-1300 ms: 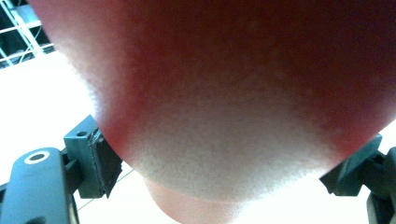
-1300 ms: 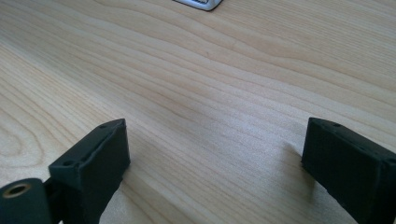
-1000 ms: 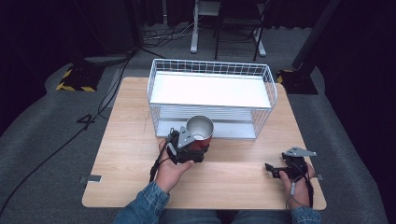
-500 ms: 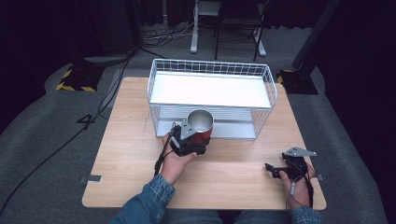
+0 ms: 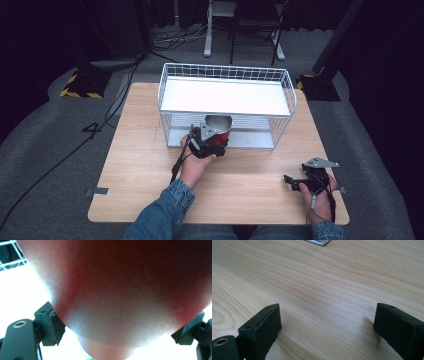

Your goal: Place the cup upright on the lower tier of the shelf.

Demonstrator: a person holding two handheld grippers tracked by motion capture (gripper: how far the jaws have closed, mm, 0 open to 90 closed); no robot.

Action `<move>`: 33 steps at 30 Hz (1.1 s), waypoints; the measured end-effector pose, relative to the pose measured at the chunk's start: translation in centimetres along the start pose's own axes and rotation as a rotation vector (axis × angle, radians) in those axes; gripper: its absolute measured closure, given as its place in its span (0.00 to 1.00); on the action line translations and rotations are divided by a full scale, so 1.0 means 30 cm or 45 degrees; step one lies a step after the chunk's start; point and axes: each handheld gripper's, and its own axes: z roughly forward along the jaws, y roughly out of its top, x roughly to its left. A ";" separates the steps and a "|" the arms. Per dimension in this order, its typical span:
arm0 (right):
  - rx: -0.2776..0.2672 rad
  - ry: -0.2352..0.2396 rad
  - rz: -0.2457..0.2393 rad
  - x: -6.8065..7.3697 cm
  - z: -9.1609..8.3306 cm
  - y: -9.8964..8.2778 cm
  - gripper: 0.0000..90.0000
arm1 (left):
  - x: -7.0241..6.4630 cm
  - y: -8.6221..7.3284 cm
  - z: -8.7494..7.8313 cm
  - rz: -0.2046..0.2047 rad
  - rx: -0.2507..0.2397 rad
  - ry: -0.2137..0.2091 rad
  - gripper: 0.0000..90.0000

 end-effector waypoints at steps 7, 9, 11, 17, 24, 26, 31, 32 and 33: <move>0.000 0.000 -0.001 0.000 0.000 0.000 0.09 | 0.010 0.005 0.060 -0.050 -0.008 0.003 0.18; 0.000 0.000 0.000 0.000 0.000 0.000 0.09 | 0.016 0.009 0.075 -0.063 -0.013 0.014 0.18; 0.000 0.000 0.000 0.000 0.000 0.000 0.09 | 0.018 0.012 0.081 -0.066 -0.020 0.017 0.18; 0.000 0.000 0.000 0.000 0.000 0.000 0.09 | 0.032 0.036 0.123 -0.073 -0.022 0.060 0.18; 0.000 0.000 0.000 0.000 0.000 0.000 0.09 | 0.056 0.047 0.161 -0.062 -0.019 0.055 0.18; 0.000 0.000 0.000 0.000 0.000 0.000 0.09 | 0.053 0.045 0.169 -0.099 -0.008 0.089 0.18; 0.000 0.000 0.000 0.000 0.000 0.000 0.09 | 0.051 0.038 0.184 -0.126 0.011 0.165 0.18; 0.000 0.000 0.000 0.000 0.000 0.000 0.09 | 0.057 0.031 0.196 -0.112 0.026 0.137 0.18; 0.000 0.000 0.000 0.000 0.000 0.000 0.09 | 0.059 0.028 0.202 -0.111 0.029 0.125 0.18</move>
